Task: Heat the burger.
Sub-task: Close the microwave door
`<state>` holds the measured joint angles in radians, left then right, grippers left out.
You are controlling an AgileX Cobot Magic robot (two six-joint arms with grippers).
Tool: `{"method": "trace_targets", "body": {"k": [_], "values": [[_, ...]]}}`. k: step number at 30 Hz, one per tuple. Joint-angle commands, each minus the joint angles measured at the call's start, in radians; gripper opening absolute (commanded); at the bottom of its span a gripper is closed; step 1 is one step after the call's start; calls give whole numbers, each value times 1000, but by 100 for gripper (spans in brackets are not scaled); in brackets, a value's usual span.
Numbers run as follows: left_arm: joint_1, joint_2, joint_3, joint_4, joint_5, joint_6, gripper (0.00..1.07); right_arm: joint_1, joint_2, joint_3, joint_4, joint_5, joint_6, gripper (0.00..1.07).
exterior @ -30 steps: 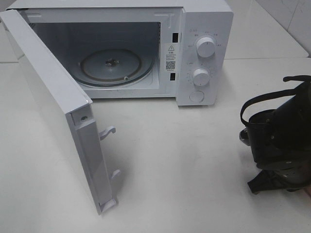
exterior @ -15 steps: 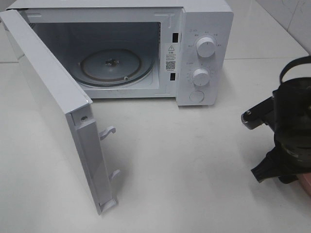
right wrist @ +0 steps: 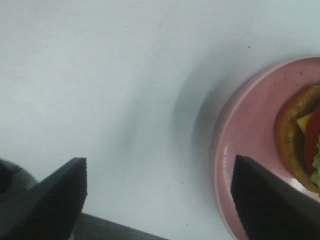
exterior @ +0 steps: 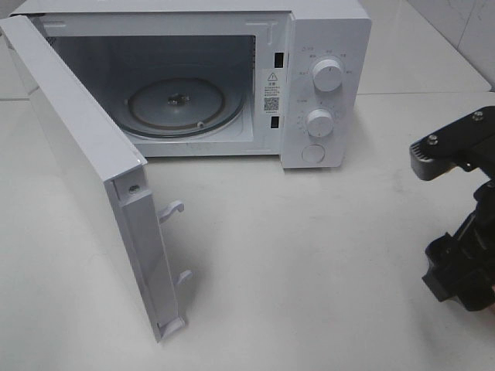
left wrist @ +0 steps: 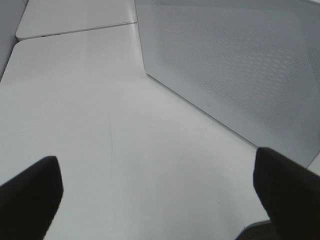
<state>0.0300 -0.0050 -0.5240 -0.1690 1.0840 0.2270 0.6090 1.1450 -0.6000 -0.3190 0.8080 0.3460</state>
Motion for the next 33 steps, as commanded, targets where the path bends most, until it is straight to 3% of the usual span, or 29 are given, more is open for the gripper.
{"method": "trace_targets", "body": {"k": [1,19,25,27,33], "values": [[0,-19,2,-7,-3,-4,96,-1,-136,-2,108,58,-132,84],[0,-19,2,-7,-3,-4,96,-3,-601,-2,188,311,-281,77],[0,-19,2,-7,-3,-4,96,-94,-732,-2,204,319,-330,75],[0,-19,2,-7,-3,-4,96,-168,-806,-2,225,317,-330,76],[0,-19,2,-7,-3,-4,96,-238,-886,13,229,302,-332,77]]}}
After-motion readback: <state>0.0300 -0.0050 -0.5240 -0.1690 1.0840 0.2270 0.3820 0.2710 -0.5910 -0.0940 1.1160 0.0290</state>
